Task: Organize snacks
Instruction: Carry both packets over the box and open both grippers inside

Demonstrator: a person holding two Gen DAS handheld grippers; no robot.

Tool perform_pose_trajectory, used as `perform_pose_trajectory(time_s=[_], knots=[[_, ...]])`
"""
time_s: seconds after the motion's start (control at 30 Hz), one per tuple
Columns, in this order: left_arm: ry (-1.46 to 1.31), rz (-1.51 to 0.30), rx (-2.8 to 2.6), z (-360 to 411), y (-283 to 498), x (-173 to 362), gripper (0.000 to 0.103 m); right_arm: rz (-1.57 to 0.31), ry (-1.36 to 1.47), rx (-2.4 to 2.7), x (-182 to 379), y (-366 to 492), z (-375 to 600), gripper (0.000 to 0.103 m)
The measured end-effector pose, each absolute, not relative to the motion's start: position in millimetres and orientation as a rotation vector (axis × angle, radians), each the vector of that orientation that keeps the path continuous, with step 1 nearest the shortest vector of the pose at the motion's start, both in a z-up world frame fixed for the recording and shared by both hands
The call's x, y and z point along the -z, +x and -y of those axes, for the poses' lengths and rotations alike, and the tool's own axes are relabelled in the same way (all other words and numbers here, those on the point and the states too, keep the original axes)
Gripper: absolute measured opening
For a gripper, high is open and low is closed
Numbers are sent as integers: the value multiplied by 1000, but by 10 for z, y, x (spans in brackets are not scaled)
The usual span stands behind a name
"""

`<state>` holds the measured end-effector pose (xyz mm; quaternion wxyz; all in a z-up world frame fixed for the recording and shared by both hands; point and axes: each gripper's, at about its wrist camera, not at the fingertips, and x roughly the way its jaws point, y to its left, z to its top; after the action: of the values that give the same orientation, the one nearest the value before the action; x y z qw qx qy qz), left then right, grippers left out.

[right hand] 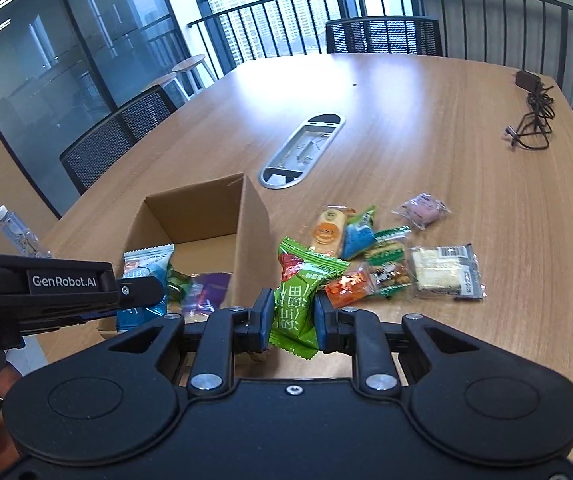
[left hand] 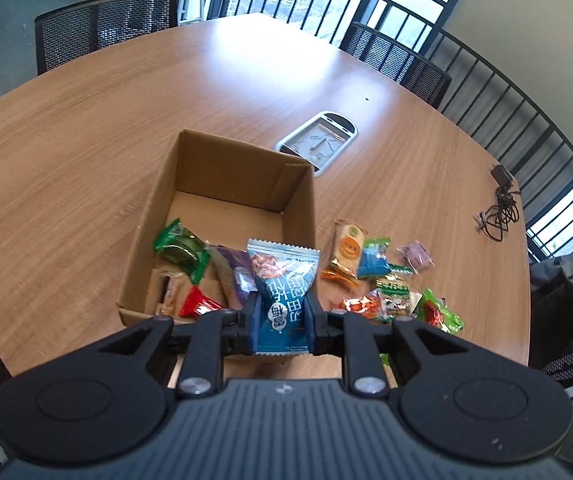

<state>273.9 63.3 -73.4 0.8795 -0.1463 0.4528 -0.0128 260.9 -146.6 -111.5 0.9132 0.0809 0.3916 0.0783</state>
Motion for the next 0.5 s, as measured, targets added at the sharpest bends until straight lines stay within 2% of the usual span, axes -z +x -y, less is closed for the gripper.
perform_pose_trajectory(time_s=[0.5], knots=[[-355,-913,-60,-1202,2879,719,21,-790,109,-241,1003,2868,1012,21]])
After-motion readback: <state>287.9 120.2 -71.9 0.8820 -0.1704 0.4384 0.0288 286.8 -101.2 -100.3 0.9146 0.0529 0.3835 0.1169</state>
